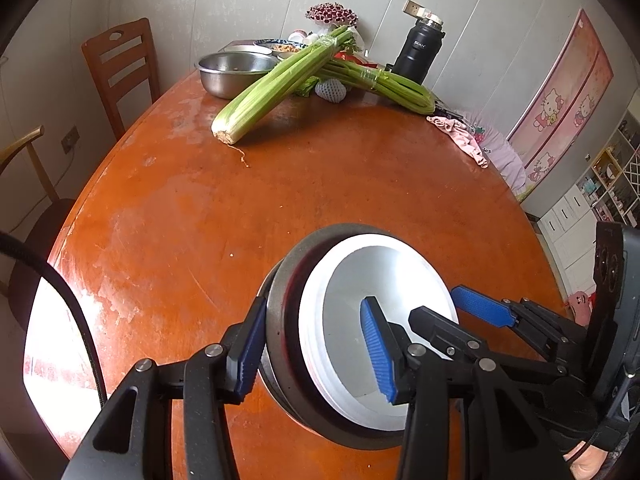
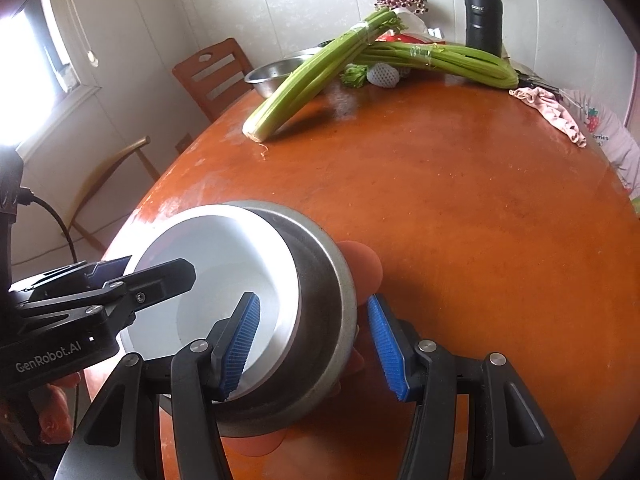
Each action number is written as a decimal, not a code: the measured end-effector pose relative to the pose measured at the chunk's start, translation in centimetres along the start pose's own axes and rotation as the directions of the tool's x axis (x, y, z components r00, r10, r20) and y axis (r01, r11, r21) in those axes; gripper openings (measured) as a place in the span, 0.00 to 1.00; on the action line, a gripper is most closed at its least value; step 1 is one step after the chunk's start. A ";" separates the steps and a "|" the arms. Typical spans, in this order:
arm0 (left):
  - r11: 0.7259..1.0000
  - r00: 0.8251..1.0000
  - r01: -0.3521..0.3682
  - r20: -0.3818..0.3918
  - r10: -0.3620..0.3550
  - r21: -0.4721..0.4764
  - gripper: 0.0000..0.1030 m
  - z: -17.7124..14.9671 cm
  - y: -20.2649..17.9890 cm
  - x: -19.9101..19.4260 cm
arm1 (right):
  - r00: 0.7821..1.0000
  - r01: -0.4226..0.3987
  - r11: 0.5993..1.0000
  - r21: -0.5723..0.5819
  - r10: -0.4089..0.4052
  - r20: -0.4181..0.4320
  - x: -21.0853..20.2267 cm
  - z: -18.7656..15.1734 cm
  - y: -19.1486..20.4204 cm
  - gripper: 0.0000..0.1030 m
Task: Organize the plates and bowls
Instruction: 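Lower the bowl stack into the steel pan and open the left tool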
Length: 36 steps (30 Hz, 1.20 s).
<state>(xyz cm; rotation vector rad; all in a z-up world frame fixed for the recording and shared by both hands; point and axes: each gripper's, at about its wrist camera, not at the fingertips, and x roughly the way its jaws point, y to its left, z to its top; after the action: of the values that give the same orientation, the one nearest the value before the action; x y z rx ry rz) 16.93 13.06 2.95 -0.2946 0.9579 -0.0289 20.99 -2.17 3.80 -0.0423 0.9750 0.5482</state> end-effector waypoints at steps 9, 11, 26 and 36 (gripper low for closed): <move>1.000 0.999 -0.006 0.035 0.006 0.004 0.46 0.0 -0.2 -1.3 | 1.000 0.018 1.000 -0.008 -0.018 -0.006 0.3 0.0 0.3 0.56; 1.000 0.999 -0.006 0.041 0.006 0.004 0.47 0.0 -0.3 -1.6 | 1.000 0.014 1.000 -0.009 -0.014 -0.001 0.1 0.0 0.4 0.56; 0.993 0.977 -0.116 0.180 0.110 0.021 0.55 -2.6 -2.3 -6.4 | 0.989 0.015 1.000 -0.027 -0.011 0.145 -5.8 -1.5 0.5 0.63; 0.989 0.973 -0.148 0.183 0.144 0.006 0.58 -8.0 -3.9 -7.4 | 0.989 0.055 0.996 -0.071 -0.045 0.138 -7.7 -6.4 0.7 0.64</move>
<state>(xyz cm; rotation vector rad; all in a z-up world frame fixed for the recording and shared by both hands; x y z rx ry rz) 6.64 8.60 5.59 -0.2043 0.7947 0.1217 12.32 -6.56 6.43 -0.0946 0.8177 0.5339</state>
